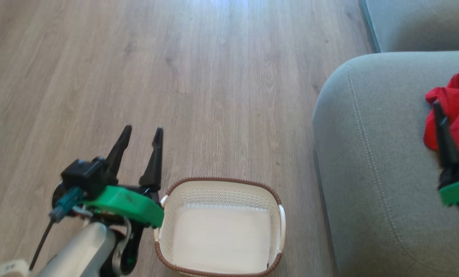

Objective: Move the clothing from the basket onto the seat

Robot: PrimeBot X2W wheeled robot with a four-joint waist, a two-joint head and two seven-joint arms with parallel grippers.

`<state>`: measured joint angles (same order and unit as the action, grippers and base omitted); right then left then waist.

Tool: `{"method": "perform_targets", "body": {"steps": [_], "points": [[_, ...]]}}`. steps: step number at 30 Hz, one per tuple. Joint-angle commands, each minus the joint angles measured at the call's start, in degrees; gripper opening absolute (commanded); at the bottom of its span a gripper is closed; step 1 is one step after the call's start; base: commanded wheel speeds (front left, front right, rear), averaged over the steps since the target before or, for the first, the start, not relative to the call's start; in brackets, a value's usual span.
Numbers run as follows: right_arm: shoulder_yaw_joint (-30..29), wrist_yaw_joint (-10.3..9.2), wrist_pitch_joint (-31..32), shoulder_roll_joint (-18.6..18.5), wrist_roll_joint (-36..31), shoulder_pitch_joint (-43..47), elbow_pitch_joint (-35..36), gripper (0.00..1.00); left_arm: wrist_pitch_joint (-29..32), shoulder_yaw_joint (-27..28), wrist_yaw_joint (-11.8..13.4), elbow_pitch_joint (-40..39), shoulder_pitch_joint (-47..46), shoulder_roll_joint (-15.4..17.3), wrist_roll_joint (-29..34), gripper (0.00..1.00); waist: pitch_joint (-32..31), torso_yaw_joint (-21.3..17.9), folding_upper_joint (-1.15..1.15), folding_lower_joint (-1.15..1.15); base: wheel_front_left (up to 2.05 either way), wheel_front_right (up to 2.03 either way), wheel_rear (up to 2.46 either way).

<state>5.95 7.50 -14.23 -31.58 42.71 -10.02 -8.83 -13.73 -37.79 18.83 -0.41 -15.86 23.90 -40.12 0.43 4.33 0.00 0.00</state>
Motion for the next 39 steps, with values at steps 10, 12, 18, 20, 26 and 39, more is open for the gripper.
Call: {"method": "perform_targets", "body": {"steps": [10, 12, 18, 20, 26, 39], "points": [[-4.7, -0.01, 0.5, 12.4, -8.5, 10.2, 9.4, 1.0, -1.2, 8.9, 3.1, -3.7, 6.3, 1.1, 2.3, 1.0, -0.3, 0.9, 0.0, 0.0, 0.0, 0.0, 0.0], [-4.4, -0.01, 0.7, 13.6, -9.3, 11.1, 9.5, 1.0, -1.2, 10.2, 2.8, -4.2, 7.7, 0.7, 4.4, 1.0, -0.2, 1.0, 0.0, 0.0, 0.0, 0.0, 0.0], [-3.1, -0.01, 0.6, 15.3, -12.5, 12.5, 9.0, 1.0, -1.3, 13.4, 0.9, -3.4, 11.3, -1.7, 9.1, 1.0, 0.0, 1.1, 0.0, 0.0, 0.0, 0.0, 0.0], [-2.4, -0.01, 0.4, 15.7, -12.9, 12.7, 8.9, 1.0, -1.3, 14.4, 0.0, -2.8, 12.1, -2.6, 10.1, 1.0, 0.1, 1.1, 0.0, 0.0, 0.0, 0.0, 0.0], [-0.9, -0.01, 0.0, 16.2, -13.2, 12.5, 8.6, 1.0, -1.3, 17.2, -2.9, -1.3, 13.6, -5.7, 13.0, 1.0, 0.5, 0.7, 0.0, 0.0, 0.0, 0.0, 0.0], [-1.3, 0.0, 0.5, 17.3, -13.0, 13.9, 4.8, 0.0, -0.4, 16.3, -5.7, 3.3, 15.5, -9.2, 15.2, 0.0, 0.9, 0.3, 0.0, 0.0, 0.0, 0.0, 0.0]]}}
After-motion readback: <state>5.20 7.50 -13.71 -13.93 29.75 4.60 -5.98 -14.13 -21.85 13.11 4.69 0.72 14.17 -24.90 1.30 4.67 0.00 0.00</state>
